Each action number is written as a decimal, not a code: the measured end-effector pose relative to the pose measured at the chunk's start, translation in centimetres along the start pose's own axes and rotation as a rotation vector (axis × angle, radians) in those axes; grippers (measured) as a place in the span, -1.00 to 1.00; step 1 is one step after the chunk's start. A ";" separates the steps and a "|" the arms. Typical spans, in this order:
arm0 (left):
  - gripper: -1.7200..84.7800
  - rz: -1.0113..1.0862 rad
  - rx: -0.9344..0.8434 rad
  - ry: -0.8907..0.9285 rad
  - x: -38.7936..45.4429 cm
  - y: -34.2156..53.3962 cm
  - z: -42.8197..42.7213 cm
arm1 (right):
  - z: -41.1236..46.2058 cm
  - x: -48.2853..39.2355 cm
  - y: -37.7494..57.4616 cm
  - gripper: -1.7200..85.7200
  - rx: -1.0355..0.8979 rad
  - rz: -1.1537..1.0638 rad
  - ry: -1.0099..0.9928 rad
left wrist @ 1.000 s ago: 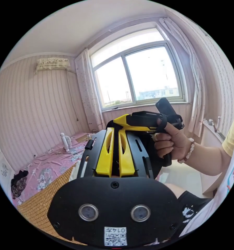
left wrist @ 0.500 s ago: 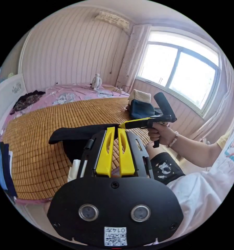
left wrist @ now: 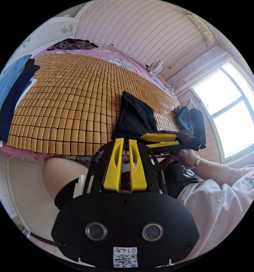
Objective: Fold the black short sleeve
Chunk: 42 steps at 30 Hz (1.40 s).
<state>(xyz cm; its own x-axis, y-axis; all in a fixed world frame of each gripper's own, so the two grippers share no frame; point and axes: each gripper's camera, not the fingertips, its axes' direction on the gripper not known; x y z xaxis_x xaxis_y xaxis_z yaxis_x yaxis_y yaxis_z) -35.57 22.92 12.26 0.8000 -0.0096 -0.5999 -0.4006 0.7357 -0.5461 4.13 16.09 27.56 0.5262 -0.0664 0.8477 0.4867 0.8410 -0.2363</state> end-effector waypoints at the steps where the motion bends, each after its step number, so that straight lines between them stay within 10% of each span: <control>1: -0.87 0.002 -0.004 -0.004 -0.2 -0.1 0.2 | 1.4 -0.7 -2.1 -0.68 -0.035 -0.051 -0.006; 7: -0.85 0.106 -0.079 -0.083 -1.0 -2.0 2.4 | 6.3 0.5 -8.7 -0.79 -0.145 -0.029 0.173; 16: -0.77 0.119 -0.134 -0.090 -3.3 -4.3 5.5 | 2.7 12.6 -6.0 -0.94 0.127 0.404 -0.447; 24: -0.73 0.119 -0.285 -0.200 -5.0 -4.9 9.2 | -1.6 18.9 3.8 -0.94 0.465 0.721 -0.489; 42: -0.82 0.167 -0.260 -0.287 -7.1 -1.7 7.9 | -4.8 19.0 4.7 -0.73 0.223 0.805 0.248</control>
<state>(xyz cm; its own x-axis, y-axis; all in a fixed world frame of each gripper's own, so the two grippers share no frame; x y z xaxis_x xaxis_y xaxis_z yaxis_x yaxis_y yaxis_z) -37.06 27.10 22.00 0.7915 0.3115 -0.5258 -0.6056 0.5154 -0.6064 19.77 16.24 40.27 0.8008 0.5004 0.3291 -0.2327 0.7663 -0.5989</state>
